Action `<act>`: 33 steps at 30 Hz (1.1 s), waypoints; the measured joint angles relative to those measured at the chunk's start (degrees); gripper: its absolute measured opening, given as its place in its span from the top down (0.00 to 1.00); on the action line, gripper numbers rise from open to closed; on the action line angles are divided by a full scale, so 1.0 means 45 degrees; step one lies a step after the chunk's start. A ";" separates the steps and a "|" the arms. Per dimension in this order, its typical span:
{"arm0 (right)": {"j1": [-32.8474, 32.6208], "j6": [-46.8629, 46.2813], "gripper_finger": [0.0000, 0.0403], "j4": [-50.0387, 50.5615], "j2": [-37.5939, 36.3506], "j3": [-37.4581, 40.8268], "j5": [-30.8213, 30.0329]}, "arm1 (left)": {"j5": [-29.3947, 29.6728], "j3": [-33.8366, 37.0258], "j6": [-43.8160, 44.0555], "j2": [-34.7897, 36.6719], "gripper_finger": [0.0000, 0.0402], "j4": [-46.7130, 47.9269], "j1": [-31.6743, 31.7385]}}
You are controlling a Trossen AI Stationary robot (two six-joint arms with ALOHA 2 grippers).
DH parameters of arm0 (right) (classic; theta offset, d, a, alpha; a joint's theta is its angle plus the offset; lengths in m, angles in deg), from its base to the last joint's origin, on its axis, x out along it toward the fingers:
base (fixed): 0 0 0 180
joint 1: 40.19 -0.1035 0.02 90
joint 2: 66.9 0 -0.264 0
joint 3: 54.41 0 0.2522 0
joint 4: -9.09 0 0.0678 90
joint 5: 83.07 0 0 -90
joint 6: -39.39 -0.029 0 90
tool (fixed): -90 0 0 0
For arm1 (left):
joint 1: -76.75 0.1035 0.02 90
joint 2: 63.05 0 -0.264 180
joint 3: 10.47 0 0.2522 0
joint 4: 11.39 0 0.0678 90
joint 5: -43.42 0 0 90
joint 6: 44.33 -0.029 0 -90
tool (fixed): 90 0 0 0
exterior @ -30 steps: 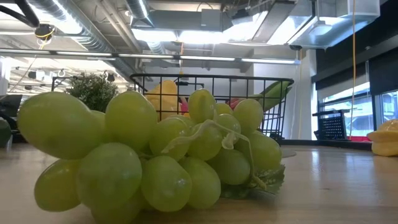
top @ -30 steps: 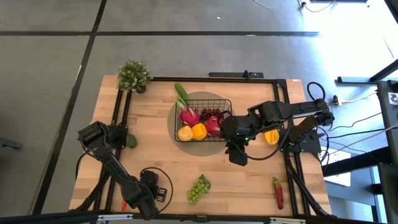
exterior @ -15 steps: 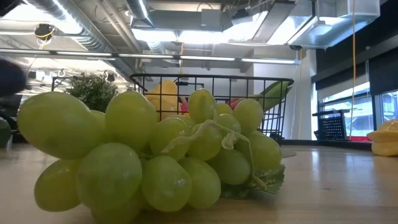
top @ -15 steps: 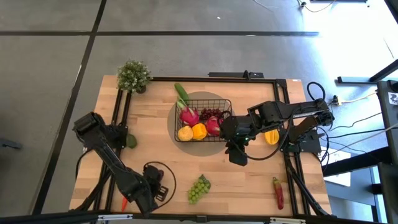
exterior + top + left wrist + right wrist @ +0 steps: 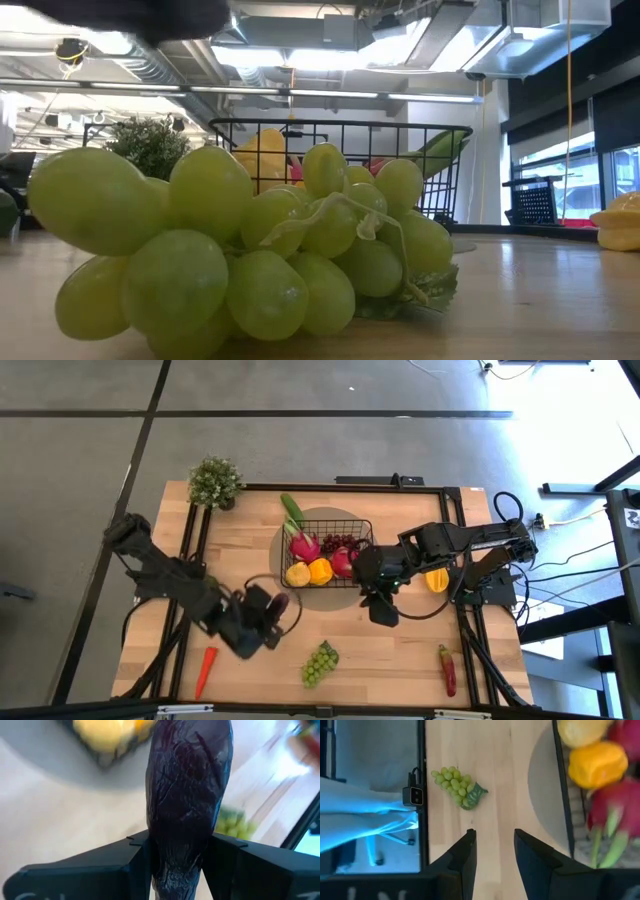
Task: Build produce basket
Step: Put the purple eggplant into the black wire basket
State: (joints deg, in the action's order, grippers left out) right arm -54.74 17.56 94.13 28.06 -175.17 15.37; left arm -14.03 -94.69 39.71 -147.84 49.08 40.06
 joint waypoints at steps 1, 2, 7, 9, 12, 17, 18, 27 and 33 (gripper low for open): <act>-0.0003 0.0347 0.70 -0.0148 0.0000 0.0000 0.0002 | 0.0129 0.0000 -0.0547 0.0200 0.74 -0.0178 0.0293; -0.0003 0.0600 0.70 -0.0280 0.0000 0.0000 0.0003 | 0.0266 0.0000 -0.1171 0.0409 0.74 -0.0415 0.0587; -0.0003 0.1243 0.70 -0.1062 0.0000 0.0000 -0.0207 | 0.0335 0.0000 -0.4426 0.0934 0.74 -0.1920 0.2464; -0.0007 0.1195 0.70 -0.1235 0.0000 0.0000 -0.1048 | 0.0031 -0.0010 -0.5611 0.1087 0.74 -0.2636 0.3356; -0.0003 0.0881 0.70 -0.1282 0.0000 0.0000 -0.2579 | -0.0888 -0.0005 -0.7446 0.1150 0.74 -0.3299 0.4701; 0.0021 -0.0149 0.70 -0.1240 -0.0005 0.0000 -0.5539 | -0.2360 -0.0005 -0.9943 0.1145 0.74 -0.4120 0.6984; 0.0021 -0.0422 0.70 -0.1228 -0.0013 0.0000 -0.6135 | -0.2629 -0.0005 -1.0357 0.1145 0.74 -0.4288 0.7416; 0.0031 -0.1087 0.70 -0.1106 -0.0642 0.0005 -0.9965 | -0.3894 0.0019 -1.2475 0.0635 0.74 -0.6287 1.0125; 0.0043 -0.0514 0.70 -0.0823 -0.1067 0.0005 -1.1609 | -0.4748 -0.0007 -1.2521 -0.0681 0.75 -0.8420 1.0691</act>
State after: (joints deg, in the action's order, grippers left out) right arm -54.55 15.25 90.43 23.25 -175.15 -36.87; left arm -35.40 -94.72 -16.63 -150.90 11.19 88.17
